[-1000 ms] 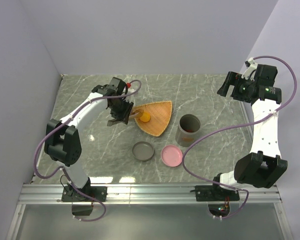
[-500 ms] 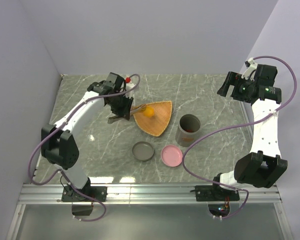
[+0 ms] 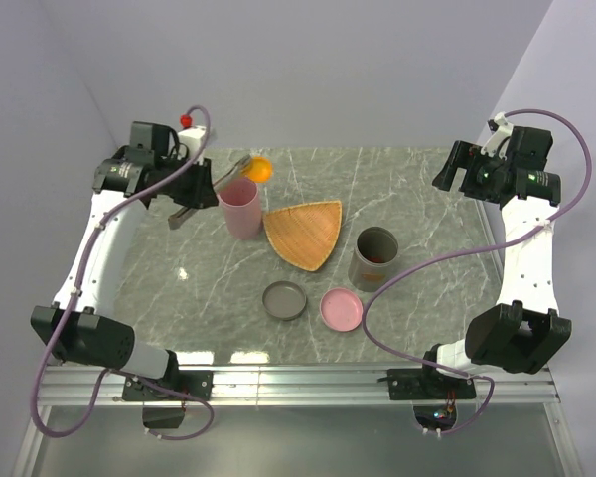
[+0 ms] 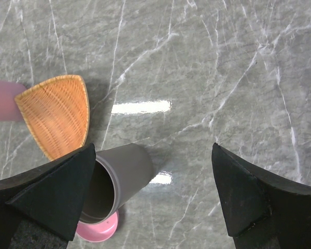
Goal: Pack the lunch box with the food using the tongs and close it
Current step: Pick up the fake food from the plate, then place the fake food in the packing box.
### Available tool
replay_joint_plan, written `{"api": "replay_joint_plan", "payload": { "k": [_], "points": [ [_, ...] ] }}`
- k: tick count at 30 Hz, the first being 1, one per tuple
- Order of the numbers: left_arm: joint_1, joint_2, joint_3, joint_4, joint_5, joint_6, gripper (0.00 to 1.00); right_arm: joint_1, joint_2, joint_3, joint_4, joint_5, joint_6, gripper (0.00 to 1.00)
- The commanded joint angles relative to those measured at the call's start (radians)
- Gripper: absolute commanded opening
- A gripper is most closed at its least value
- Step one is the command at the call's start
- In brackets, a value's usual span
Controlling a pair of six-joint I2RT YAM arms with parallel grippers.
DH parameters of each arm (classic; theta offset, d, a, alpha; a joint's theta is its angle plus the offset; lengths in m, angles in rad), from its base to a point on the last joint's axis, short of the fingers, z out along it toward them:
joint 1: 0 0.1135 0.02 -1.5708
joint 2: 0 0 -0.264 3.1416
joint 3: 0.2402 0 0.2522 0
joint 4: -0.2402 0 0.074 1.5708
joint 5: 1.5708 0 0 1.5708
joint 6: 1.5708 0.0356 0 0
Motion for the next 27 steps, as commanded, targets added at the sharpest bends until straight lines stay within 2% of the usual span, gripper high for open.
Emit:
{"api": "replay_joint_plan", "payload": {
  "k": [1, 9, 17, 20, 21, 22, 27],
  "points": [
    [0.089, -0.014, 0.004, -0.02, 0.091, 0.036, 0.04, -0.007, -0.001, 0.042, 0.001, 0.0, -0.007, 1.0],
    [0.213, 0.023, -0.051, -0.023, 0.141, 0.061, 0.04, -0.007, -0.015, 0.027, 0.006, 0.008, -0.008, 1.0],
    [0.226, 0.038, -0.103, -0.022, 0.128, 0.078, 0.11, -0.007, -0.01, 0.028, 0.003, 0.005, -0.007, 1.0],
    [0.226, 0.037, -0.117, -0.016, 0.126, 0.081, 0.22, -0.006, -0.01, 0.027, 0.003, 0.005, -0.008, 1.0],
    [0.227, 0.04, -0.114, -0.02, 0.132, 0.091, 0.3, -0.006, -0.01, 0.025, 0.003, 0.003, -0.008, 1.0],
    [0.226, 0.042, -0.108, -0.023, 0.135, 0.093, 0.33, -0.007, -0.01, 0.024, 0.004, 0.0, -0.008, 1.0],
    [0.227, 0.049, -0.071, -0.029, 0.143, 0.096, 0.43, -0.007, -0.011, 0.022, 0.003, 0.002, -0.008, 1.0]
  ]
}}
